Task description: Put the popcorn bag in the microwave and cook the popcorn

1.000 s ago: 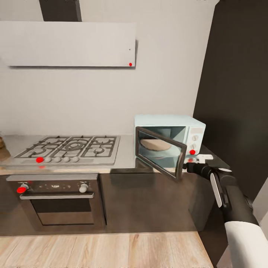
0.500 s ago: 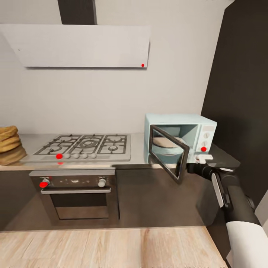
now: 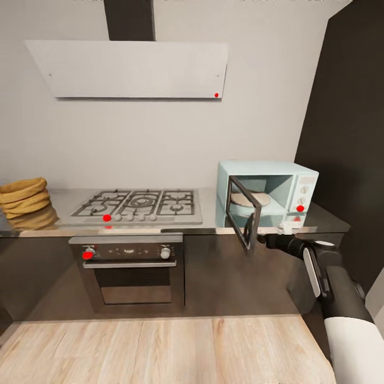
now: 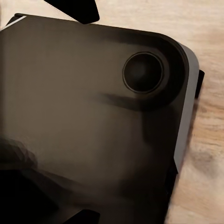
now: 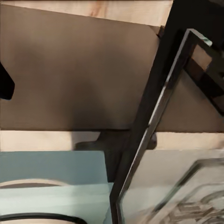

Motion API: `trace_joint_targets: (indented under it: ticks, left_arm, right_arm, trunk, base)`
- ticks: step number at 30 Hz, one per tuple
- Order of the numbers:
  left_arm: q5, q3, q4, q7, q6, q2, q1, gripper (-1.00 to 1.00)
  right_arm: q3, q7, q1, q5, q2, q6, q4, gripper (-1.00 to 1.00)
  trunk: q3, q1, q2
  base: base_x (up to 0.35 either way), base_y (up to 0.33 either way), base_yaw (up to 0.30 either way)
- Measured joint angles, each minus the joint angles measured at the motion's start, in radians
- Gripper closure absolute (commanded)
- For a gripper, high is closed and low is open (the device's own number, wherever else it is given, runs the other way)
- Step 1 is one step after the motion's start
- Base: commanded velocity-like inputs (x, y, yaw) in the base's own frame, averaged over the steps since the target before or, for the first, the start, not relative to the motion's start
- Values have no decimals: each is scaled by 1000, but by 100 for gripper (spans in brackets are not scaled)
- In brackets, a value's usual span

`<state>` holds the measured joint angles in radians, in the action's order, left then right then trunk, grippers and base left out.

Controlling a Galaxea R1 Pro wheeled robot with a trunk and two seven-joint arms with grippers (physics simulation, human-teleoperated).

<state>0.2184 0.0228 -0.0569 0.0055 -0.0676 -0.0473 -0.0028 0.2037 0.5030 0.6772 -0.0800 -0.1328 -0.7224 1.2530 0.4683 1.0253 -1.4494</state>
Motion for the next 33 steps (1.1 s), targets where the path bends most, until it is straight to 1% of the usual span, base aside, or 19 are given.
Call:
trace_joint_targets:
  ticks: [4,6,7,8,12,14,15,16,17,19,21,22,23,24,27,29,30,31,33]
  left_arm:
    - [0,0,0,0,1,1,0,-100]
    - [0,-1,0,0,1,1,0,-100]
    - [0,0,0,0,1,1,0,-100]
    - [0,0,0,0,0,2,0,-100]
    - [1,0,0,0,0,2,0,-100]
    - [1,0,0,0,0,2,0,-100]
    - [1,0,0,0,0,2,0,-100]
    - [1,0,0,0,0,2,0,-100]
    - [1,0,0,0,1,2,0,-100]
    - [1,0,0,0,1,2,0,-100]
    - [1,0,0,0,1,2,0,-100]
    - [1,0,1,0,1,1,0,-100]
    - [1,0,0,0,1,2,0,-100]
    - [1,0,0,0,1,2,0,-100]
    - [1,0,0,0,1,2,0,-100]
    - [2,0,1,0,1,2,0,-100]
    - [2,0,1,0,1,2,0,-100]
    - [2,0,1,0,1,2,0,-100]
    - [3,0,0,0,1,2,0,-100]
  right_arm:
    - [6,-3,0,4,-1,1,-2,-100]
    - [7,-2,0,4,-9,1,-1,-100]
    - [8,-1,0,3,-29,1,-1,-100]
    - [8,-1,0,4,-40,1,-1,-100]
    - [10,-5,0,6,-55,-1,-1,-100]
    - [26,-34,0,2,-75,0,-4,-100]
    - [40,-65,0,-11,-90,0,-24,-100]
    - [55,-91,0,-34,-107,0,-84,-100]
    - [59,-99,0,-44,-112,3,-131,-100]
    - [63,-119,-1,-107,-118,13,-314,-100]
    - [63,-127,0,-157,-118,38,-469,-100]
    - [62,-131,0,-188,-117,112,-611,-100]
    - [60,-131,-1,-198,-117,151,-729,-100]
    - [59,-132,0,-201,-117,193,-801,-100]
    - [52,-147,0,-211,-111,401,-1143,-100]
    - [51,-177,8,-216,-105,488,-1231,-100]
    - [50,-204,-1,-233,-100,532,-1260,-100]
    - [49,-217,-49,-251,-96,566,-1271,-100]
    - [48,-231,-161,-270,-84,620,-1278,-100]
  trunk:
    - [0,0,0]
    - [0,0,0]
    - [0,0,0]
    - [0,0,0]
    - [0,0,0]
    - [0,0,0]
    - [0,0,0]
    - [0,0,0]
    - [0,0,0]
    - [0,0,0]
    - [0,0,0]
    - [0,0,0]
    - [0,0,0]
    - [0,0,0]
    - [0,0,0]
    - [0,0,0]
    - [0,0,0]
    - [0,0,0]
    - [0,0,0]
  base:
    - [-59,55,0]
    - [-7,6,0]
    - [-2,2,0]
    - [-1,1,0]
    - [0,0,0]
    - [0,0,0]
    - [0,0,0]
    - [0,0,0]
    - [0,0,0]
    - [0,0,0]
    - [0,0,0]
    - [0,0,0]
    - [0,0,0]
    - [0,0,0]
    - [0,0,0]
    - [0,0,0]
    - [0,0,0]
    - [0,0,0]
    - [0,0,0]
